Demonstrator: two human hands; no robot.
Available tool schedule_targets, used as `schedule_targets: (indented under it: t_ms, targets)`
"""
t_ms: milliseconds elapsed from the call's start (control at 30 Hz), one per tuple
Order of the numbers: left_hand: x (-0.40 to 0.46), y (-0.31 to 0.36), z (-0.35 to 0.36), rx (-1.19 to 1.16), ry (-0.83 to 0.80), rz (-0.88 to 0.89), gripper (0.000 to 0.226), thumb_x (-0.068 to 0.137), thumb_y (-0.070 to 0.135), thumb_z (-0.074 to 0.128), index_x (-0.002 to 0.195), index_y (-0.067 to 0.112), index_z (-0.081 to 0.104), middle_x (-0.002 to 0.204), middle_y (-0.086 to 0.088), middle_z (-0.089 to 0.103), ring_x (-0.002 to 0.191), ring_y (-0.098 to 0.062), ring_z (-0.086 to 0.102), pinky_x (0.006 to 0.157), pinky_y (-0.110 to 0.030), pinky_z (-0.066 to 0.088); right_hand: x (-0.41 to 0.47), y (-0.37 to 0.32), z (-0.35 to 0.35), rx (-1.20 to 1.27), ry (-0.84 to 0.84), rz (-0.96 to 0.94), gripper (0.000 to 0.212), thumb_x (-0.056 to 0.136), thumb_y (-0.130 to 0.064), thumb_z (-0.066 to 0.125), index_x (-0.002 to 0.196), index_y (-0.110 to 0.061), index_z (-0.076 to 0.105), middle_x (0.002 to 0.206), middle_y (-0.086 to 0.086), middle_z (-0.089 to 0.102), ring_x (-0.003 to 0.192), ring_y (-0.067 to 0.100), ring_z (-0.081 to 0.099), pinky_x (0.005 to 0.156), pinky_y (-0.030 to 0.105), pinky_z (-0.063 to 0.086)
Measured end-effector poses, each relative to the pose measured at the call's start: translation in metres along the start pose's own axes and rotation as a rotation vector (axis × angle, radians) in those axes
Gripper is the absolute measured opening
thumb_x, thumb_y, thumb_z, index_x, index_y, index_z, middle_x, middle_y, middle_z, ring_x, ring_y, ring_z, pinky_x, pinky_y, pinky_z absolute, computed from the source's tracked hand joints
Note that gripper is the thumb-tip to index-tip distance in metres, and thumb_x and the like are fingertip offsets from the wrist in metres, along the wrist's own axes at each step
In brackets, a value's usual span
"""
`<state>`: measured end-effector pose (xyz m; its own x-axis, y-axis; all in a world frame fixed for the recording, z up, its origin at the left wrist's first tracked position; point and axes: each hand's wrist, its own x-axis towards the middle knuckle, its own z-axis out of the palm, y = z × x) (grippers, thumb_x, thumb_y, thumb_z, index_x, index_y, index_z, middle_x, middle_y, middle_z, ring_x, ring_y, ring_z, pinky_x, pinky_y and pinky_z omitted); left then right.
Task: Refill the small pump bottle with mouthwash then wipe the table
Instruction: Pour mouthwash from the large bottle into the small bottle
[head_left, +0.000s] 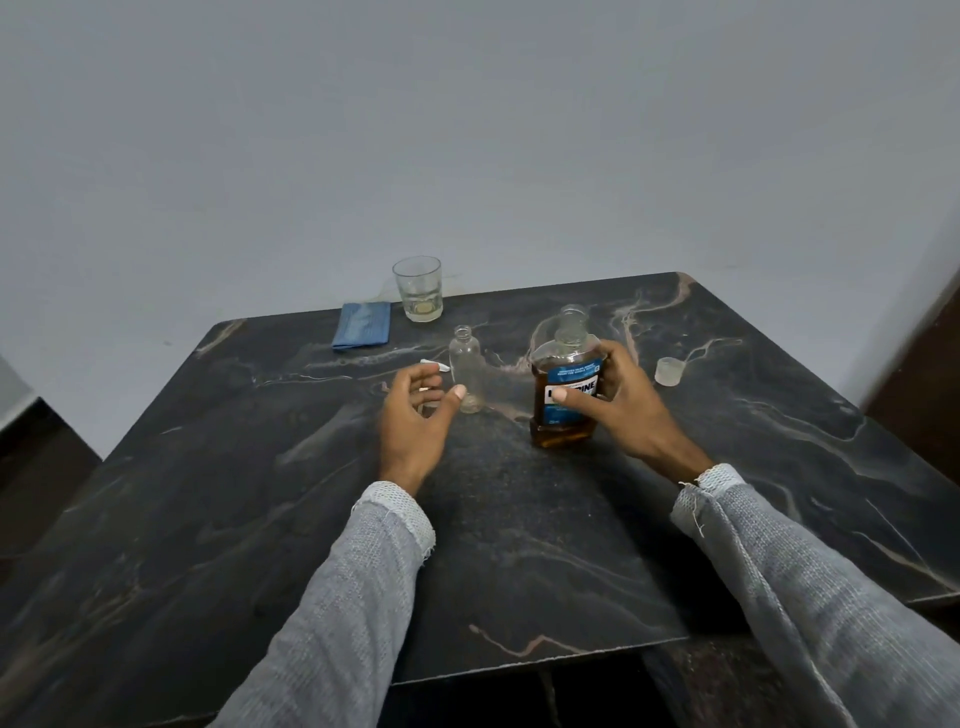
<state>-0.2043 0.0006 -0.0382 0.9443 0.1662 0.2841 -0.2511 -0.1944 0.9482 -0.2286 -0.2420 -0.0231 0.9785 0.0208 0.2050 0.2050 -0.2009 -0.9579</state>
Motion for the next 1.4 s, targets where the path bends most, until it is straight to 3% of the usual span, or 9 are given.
schedule_targets:
  t_ms: [133, 300, 400, 600, 667, 900, 1000, 1133, 1400]
  targets:
    - [0.007, -0.007, 0.013, -0.029, 0.008, -0.005, 0.053, 0.079, 0.022, 0.077, 0.126, 0.022, 0.052, 0.121, 0.003, 0.060, 0.109, -0.008, 0.058, 0.076, -0.008, 0.047, 0.001, -0.005, -0.001, -0.018, 0.015, -0.004, 0.066, 0.069, -0.034, 0.077, 0.126, -0.023, 0.046, 0.122, -0.002, 0.063, 0.113, 0.014, 0.062, 0.091, 0.032, 0.055]
    - [0.017, -0.013, 0.026, -0.049, -0.045, -0.032, 0.064, 0.081, 0.023, 0.076, 0.137, 0.023, 0.044, 0.137, 0.002, 0.053, 0.124, -0.010, 0.050, 0.107, -0.032, 0.042, 0.005, -0.007, 0.000, -0.074, 0.014, -0.019, 0.056, 0.073, -0.026, 0.077, 0.121, -0.026, 0.047, 0.122, -0.005, 0.062, 0.114, 0.012, 0.061, 0.092, 0.031, 0.054]
    - [0.019, -0.016, 0.028, -0.060, -0.059, -0.038, 0.066, 0.082, 0.022, 0.076, 0.139, 0.024, 0.042, 0.141, 0.001, 0.051, 0.127, -0.011, 0.048, 0.110, -0.032, 0.038, 0.010, -0.010, 0.000, -0.139, 0.025, -0.057, 0.052, 0.077, -0.020, 0.076, 0.119, -0.030, 0.047, 0.121, -0.007, 0.061, 0.112, 0.009, 0.060, 0.091, 0.028, 0.054]
    - [0.025, -0.024, 0.029, -0.055, -0.105, -0.054, 0.067, 0.082, 0.024, 0.075, 0.140, 0.025, 0.041, 0.133, 0.006, 0.052, 0.118, -0.008, 0.051, 0.092, -0.017, 0.043, 0.025, -0.025, 0.002, -0.300, 0.042, -0.120, 0.052, 0.077, -0.023, 0.076, 0.116, -0.033, 0.044, 0.107, -0.022, 0.056, 0.096, -0.015, 0.058, 0.069, 0.005, 0.049]
    - [0.027, -0.024, 0.030, -0.051, -0.112, -0.048, 0.064, 0.082, 0.024, 0.075, 0.138, 0.025, 0.042, 0.126, 0.010, 0.052, 0.115, -0.007, 0.051, 0.081, -0.009, 0.040, 0.032, -0.028, 0.003, -0.370, 0.041, -0.132, 0.052, 0.077, -0.024, 0.077, 0.117, -0.033, 0.043, 0.103, -0.023, 0.055, 0.092, -0.012, 0.059, 0.066, 0.005, 0.049]
    - [0.032, -0.030, 0.033, 0.017, -0.133, -0.013, 0.049, 0.083, 0.021, 0.074, 0.127, 0.023, 0.052, 0.119, 0.010, 0.059, 0.105, -0.002, 0.056, 0.072, -0.003, 0.043, 0.054, -0.037, 0.004, -0.583, 0.033, -0.194, 0.056, 0.076, -0.027, 0.076, 0.122, -0.026, 0.045, 0.100, -0.023, 0.050, 0.080, -0.010, 0.054, 0.056, -0.003, 0.042]
    - [0.032, -0.031, 0.034, 0.032, -0.136, 0.008, 0.044, 0.082, 0.021, 0.075, 0.121, 0.025, 0.055, 0.110, 0.015, 0.059, 0.100, 0.003, 0.056, 0.074, -0.002, 0.043, 0.061, -0.040, 0.004, -0.651, 0.027, -0.210, 0.057, 0.076, -0.027, 0.077, 0.124, -0.024, 0.046, 0.106, -0.015, 0.056, 0.085, 0.001, 0.058, 0.058, 0.003, 0.044]
    - [0.031, -0.031, 0.033, 0.018, -0.149, 0.014, 0.040, 0.082, 0.020, 0.075, 0.114, 0.033, 0.053, 0.111, 0.014, 0.059, 0.104, 0.000, 0.057, 0.078, -0.005, 0.044, 0.068, -0.041, 0.006, -0.765, 0.016, -0.216, 0.060, 0.077, -0.023, 0.078, 0.127, -0.021, 0.045, 0.119, 0.002, 0.063, 0.098, 0.012, 0.059, 0.078, 0.023, 0.052]
    - [0.031, -0.034, 0.033, 0.001, -0.139, 0.029, 0.043, 0.081, 0.020, 0.076, 0.116, 0.030, 0.053, 0.116, 0.003, 0.059, 0.106, -0.010, 0.058, 0.084, -0.018, 0.048, 0.072, -0.046, 0.012, -0.903, -0.020, -0.216, 0.062, 0.076, -0.023, 0.080, 0.128, -0.018, 0.046, 0.119, 0.008, 0.065, 0.099, 0.023, 0.064, 0.081, 0.039, 0.057]
